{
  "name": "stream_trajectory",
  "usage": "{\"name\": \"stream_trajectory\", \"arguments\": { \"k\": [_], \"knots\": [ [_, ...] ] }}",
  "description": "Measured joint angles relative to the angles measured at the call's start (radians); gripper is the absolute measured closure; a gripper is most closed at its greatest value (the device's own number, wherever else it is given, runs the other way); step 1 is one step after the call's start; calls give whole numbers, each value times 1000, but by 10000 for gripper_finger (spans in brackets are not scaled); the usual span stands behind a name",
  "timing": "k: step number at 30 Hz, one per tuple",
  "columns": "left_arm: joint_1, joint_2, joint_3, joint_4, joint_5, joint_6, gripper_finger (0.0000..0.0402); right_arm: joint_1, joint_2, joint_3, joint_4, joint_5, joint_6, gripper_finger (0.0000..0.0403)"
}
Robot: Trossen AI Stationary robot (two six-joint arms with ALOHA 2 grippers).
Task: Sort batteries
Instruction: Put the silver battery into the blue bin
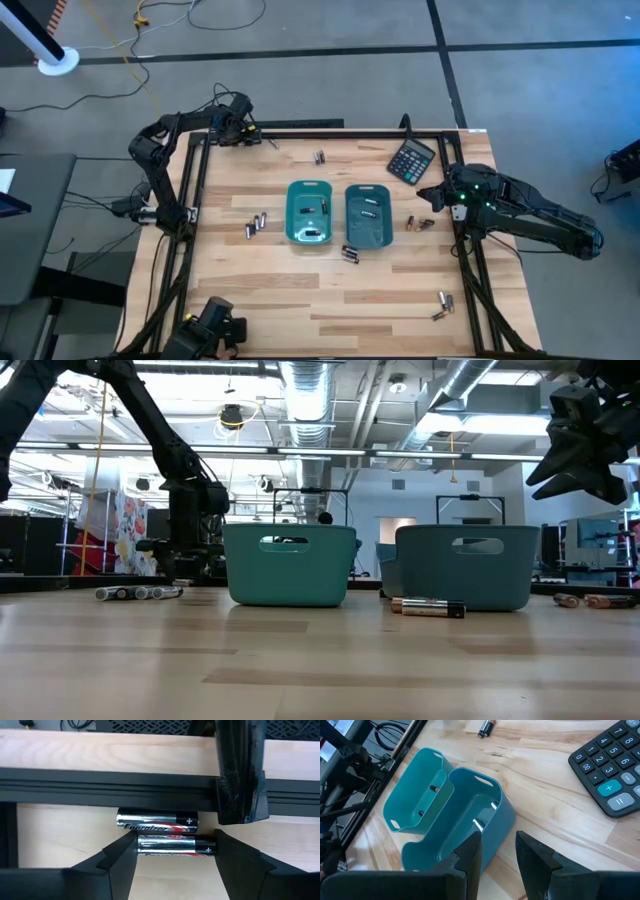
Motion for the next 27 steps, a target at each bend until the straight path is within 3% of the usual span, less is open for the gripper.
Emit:
{"name": "stream_trajectory", "arguments": {
  "k": [12, 22, 27],
  "knots": [
    [-101, -178, -4, -140, 23, -44, 167, 0, 0, 0, -1, 0, -20, 266],
    [-368, -378, -2, -45, 3, -91, 166, 0, 0, 0, -12, 0, -20, 266],
    [-519, -398, 54, -25, 6, -61, 166, 0, 0, 0, -40, 0, -20, 266]
  ]
}}
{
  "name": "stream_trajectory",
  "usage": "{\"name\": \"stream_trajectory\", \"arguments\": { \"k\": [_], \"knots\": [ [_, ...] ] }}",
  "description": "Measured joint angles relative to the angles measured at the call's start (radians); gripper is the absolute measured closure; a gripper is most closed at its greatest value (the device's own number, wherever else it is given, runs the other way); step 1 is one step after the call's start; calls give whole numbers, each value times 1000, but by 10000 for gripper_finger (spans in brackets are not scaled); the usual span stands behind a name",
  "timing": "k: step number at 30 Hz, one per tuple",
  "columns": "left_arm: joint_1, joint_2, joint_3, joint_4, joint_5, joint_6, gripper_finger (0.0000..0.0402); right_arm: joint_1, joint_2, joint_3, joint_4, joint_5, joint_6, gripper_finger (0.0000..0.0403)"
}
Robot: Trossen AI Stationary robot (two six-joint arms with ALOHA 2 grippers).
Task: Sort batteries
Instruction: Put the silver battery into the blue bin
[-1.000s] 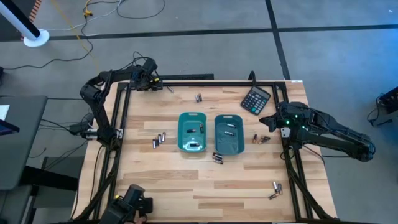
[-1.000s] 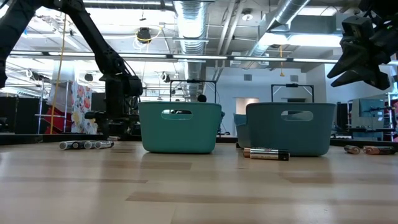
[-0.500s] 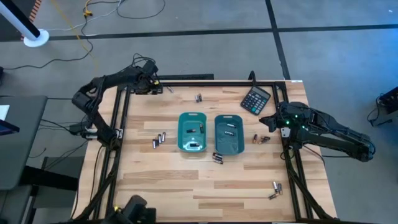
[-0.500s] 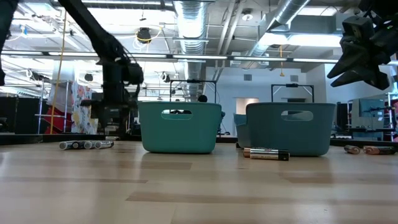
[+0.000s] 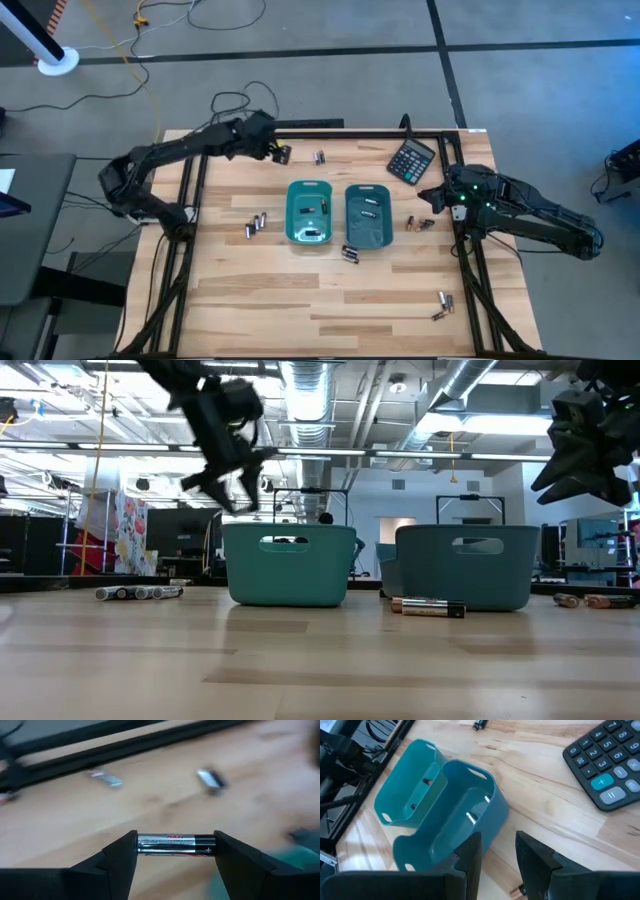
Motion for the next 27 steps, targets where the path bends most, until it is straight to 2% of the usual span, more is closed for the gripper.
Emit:
{"name": "stream_trajectory", "arguments": {
  "k": [5, 10, 18, 27],
  "knots": [
    [-137, 26, 131, 8, -6, 43, 166, 0, 0, 0, -27, 0, 0, 266],
    [-251, 117, 313, 4, -21, 145, 166, 0, 0, 0, -46, 0, 0, 266],
    [-388, 377, 664, -8, -19, 354, 166, 0, 0, 0, -47, 0, -7, 266],
    [-452, 696, 1046, -182, 93, 474, 166, 0, 0, 0, -47, 0, -8, 266]
  ]
}}
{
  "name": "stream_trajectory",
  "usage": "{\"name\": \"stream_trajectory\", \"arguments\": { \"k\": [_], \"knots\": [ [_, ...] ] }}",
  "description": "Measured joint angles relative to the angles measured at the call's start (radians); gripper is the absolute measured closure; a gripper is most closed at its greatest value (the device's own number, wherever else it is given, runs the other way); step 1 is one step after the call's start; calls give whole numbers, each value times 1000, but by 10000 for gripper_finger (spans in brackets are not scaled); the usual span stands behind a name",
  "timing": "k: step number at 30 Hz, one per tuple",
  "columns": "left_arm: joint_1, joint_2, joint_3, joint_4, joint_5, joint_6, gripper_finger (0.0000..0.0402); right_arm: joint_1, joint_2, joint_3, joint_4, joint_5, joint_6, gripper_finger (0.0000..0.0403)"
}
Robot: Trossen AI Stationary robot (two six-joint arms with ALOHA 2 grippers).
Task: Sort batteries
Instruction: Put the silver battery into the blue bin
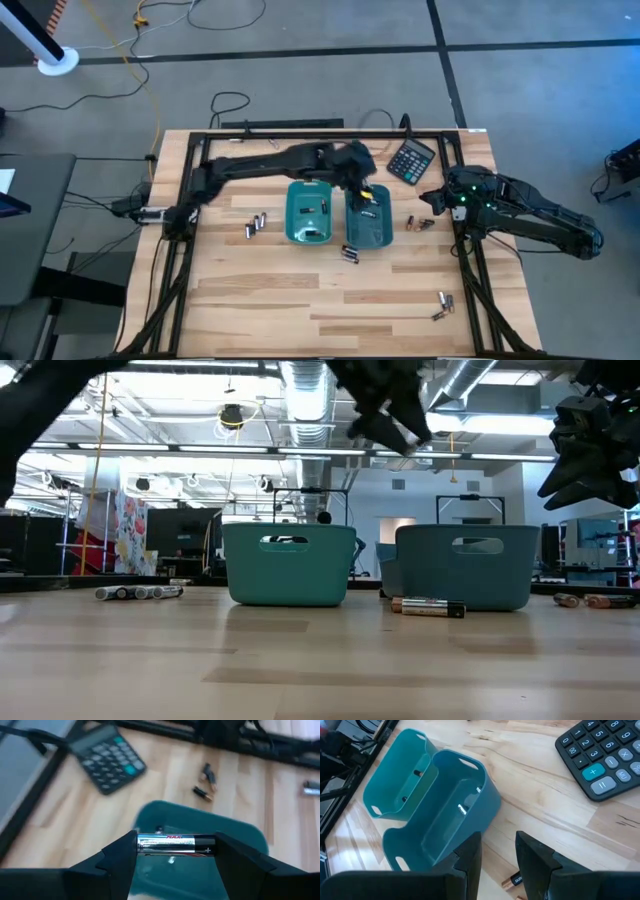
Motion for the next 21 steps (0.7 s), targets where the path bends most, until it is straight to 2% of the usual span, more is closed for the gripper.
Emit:
{"name": "stream_trajectory", "arguments": {
  "k": [4, 12, 21],
  "knots": [
    [-11, 141, 145, -99, 26, 34, 166, 0, 0, 0, 0, 0, 0, 266],
    [-13, 244, 110, -194, 76, 54, 166, 5, 0, 0, -6, 0, -3, 266],
    [-39, 330, 110, -165, 75, 120, 166, 38, 0, 0, -54, 0, 0, 266]
  ]
}}
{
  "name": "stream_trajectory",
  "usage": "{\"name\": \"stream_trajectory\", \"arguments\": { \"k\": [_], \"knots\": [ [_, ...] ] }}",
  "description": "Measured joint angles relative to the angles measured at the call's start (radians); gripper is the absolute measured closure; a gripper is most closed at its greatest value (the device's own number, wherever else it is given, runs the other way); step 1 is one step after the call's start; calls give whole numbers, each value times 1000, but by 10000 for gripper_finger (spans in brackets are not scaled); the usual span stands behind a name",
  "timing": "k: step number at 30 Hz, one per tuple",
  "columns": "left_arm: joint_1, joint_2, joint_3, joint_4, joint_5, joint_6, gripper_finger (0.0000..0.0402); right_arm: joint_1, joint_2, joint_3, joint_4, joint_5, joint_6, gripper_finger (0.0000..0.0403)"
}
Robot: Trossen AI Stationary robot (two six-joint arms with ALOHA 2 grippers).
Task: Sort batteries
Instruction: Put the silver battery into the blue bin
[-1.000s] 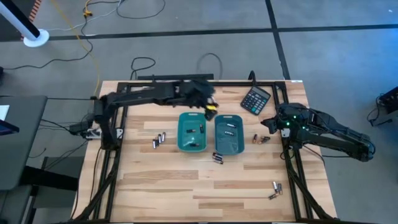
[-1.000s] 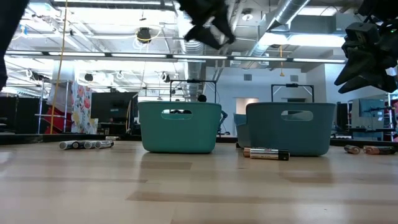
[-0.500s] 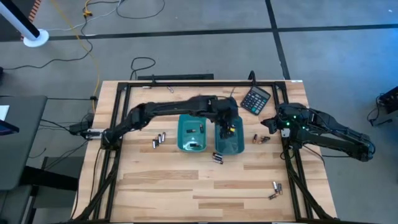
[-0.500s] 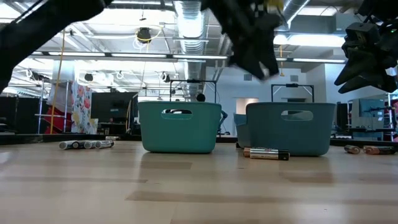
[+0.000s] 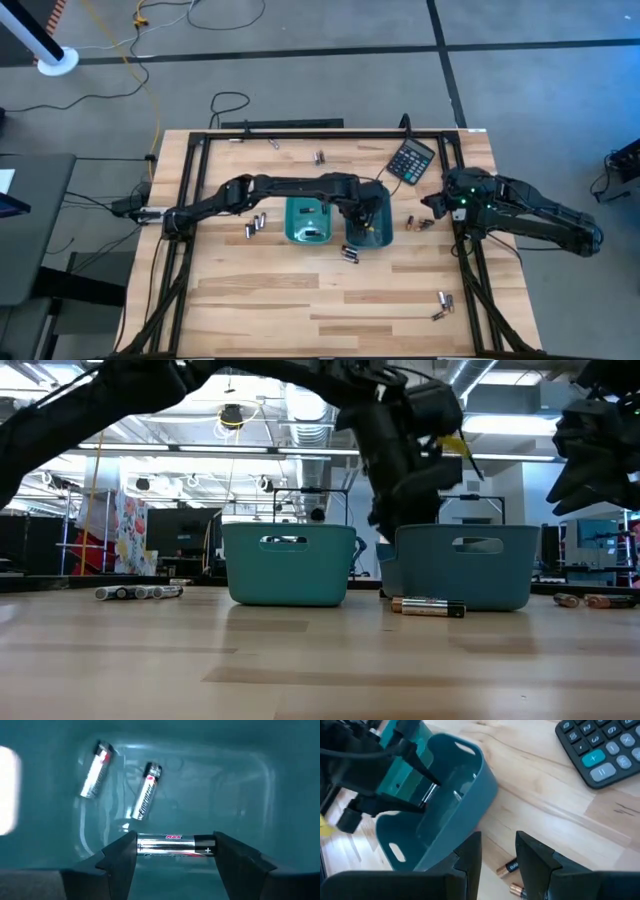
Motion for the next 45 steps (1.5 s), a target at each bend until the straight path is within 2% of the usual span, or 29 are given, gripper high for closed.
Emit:
{"name": "stream_trajectory", "arguments": {
  "k": [15, 21, 32, 37, 45],
  "knots": [
    [-4, 50, 0, 41, -23, 26, 166, 9, -1, 0, -24, 0, 0, 266],
    [-3, 50, 0, 39, -25, -59, 166, 9, -1, 0, -24, 0, 1, 266],
    [-2, 50, 0, 35, -26, -90, 166, 9, -1, 0, -24, 0, 1, 266],
    [1, 48, 0, 10, 30, -79, 153, 9, -1, 0, -24, 0, 1, 266],
    [1, 48, 0, 46, 27, -63, 142, 9, -1, 0, -24, 0, 1, 266]
  ]
}}
